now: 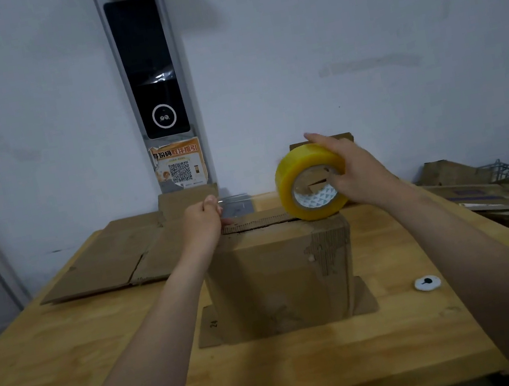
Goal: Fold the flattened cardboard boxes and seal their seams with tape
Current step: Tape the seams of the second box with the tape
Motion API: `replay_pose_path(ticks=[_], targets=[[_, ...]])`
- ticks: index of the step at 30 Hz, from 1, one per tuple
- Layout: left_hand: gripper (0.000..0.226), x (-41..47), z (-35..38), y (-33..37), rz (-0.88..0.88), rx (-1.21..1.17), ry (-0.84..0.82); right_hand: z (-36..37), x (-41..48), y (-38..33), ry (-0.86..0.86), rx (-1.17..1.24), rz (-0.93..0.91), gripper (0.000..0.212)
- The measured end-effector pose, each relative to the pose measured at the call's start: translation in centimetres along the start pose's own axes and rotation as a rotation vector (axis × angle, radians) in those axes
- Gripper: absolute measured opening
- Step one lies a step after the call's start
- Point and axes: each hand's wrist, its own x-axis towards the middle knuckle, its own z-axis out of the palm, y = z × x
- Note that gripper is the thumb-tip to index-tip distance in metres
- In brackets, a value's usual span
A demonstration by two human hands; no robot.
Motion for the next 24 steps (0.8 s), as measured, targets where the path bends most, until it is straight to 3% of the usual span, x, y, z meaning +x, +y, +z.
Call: replay_pose_path(ticks=[3, 7, 12, 19, 24], targets=[[0.045, 0.3, -0.1, 0.2, -0.05, -0.062, -0.034, -0.8, -0.4, -0.2, -0.101, -0.037, -0.184, 0.078], [0.044, 0.2, -0.6, 0.4, -0.131, -0.128, -0.053, -1.4, 0.4, -0.7, -0.1, -0.133, -0.29, 0.071], [0.042, 0.4, -0.4, 0.2, -0.158, -0.189, 0.023, -2.3, 1.1, -1.1, -0.133, -0.33, -0.28, 0.08], [0.039, 0.2, -0.3, 0.0, -0.171, -0.239, 0.084, -0.7, 1.1, -1.9, -0.107, -0.354, -0.358, 0.074], [0.04, 0.2, -0.3, 0.1, -0.172, -0.288, 0.106, -1.9, 1.7, -2.5, -0.133, -0.351, -0.309, 0.073]])
